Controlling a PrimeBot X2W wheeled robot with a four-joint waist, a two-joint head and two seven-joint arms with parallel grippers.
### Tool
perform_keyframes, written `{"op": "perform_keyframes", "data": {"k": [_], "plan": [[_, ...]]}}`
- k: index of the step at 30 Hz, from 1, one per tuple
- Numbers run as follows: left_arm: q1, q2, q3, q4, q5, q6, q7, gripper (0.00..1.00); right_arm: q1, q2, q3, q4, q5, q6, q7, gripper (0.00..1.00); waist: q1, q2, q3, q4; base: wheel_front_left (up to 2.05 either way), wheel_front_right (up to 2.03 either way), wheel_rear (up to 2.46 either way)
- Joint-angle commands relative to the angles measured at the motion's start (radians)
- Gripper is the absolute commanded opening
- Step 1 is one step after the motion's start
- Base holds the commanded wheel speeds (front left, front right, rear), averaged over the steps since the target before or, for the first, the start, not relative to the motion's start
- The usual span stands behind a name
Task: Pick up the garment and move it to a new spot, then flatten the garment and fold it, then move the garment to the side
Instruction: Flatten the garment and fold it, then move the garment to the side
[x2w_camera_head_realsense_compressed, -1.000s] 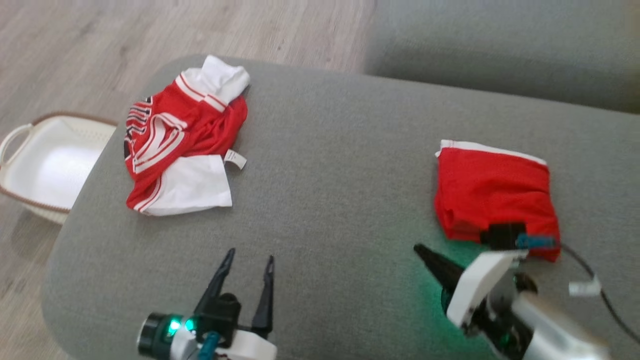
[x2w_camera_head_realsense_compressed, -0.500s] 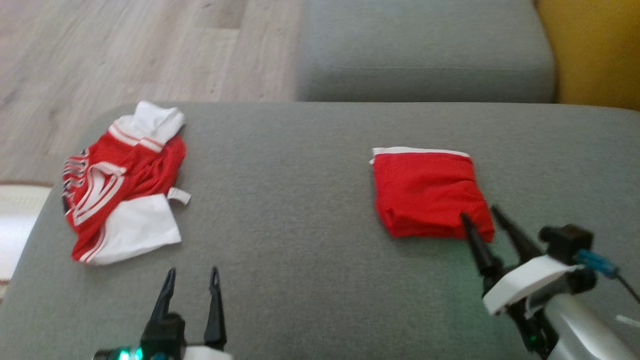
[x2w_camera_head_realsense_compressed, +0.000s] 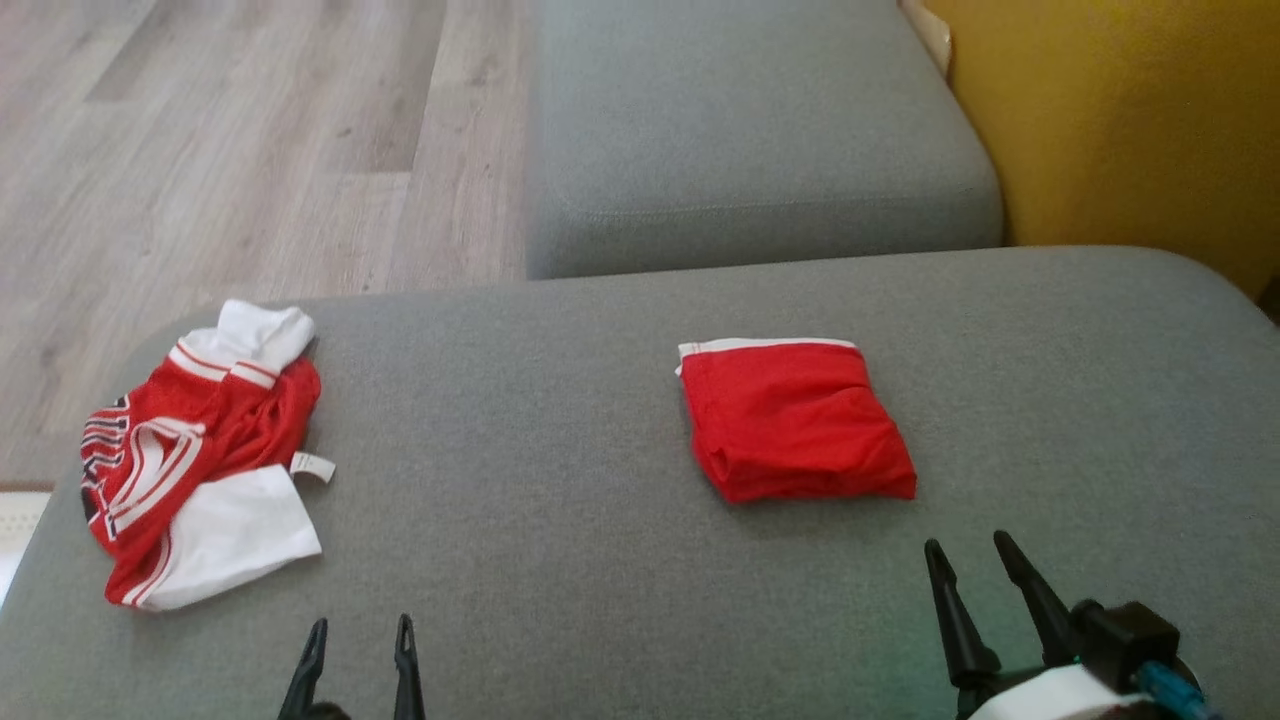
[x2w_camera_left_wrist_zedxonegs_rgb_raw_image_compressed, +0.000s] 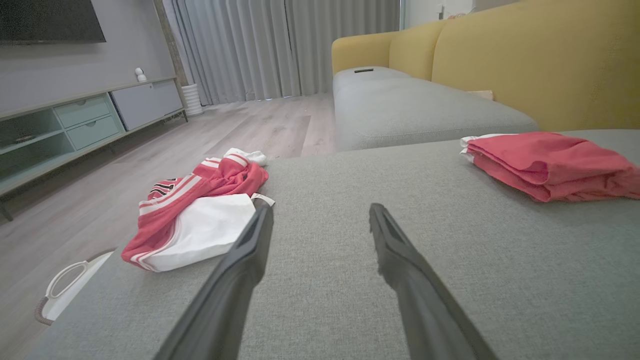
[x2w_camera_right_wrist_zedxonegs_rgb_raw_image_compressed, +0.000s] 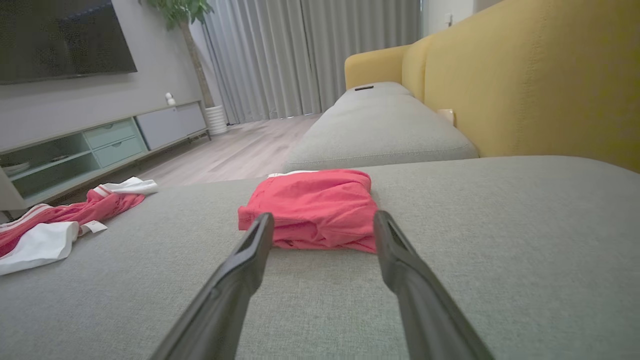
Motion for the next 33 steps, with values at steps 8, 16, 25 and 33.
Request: {"op": "perform_keyframes", "data": {"k": [8,16,25,33], "plan": [[-0.021,0.007,0.034,-0.056,0.021,-0.022,-0.012,1.0,0.001,0.026,-0.013,-0.032,-0.028,0.007,-0.014,1.0,0.0,0.0,-0.024,-0.023,0.0,0.0,0.0],[-0.026,0.001,0.022,-0.059,0.026,-0.043,-0.012,1.0,0.0,0.032,-0.023,-0.013,-0.029,0.007,-0.014,1.0,0.0,0.0,-0.024,-0.016,0.0,0.0,0.0],[-0.028,-0.001,0.025,-0.047,0.027,-0.048,-0.012,1.0,0.003,0.043,-0.026,0.006,-0.029,0.007,-0.014,1.0,0.0,0.0,-0.023,0.003,0.0,0.0,0.0],[-0.023,-0.002,0.026,-0.043,0.03,-0.05,-0.012,1.0,0.003,0.044,-0.022,0.035,-0.022,0.007,-0.014,1.0,0.0,0.0,-0.027,0.007,0.0,0.0,0.0]]}}
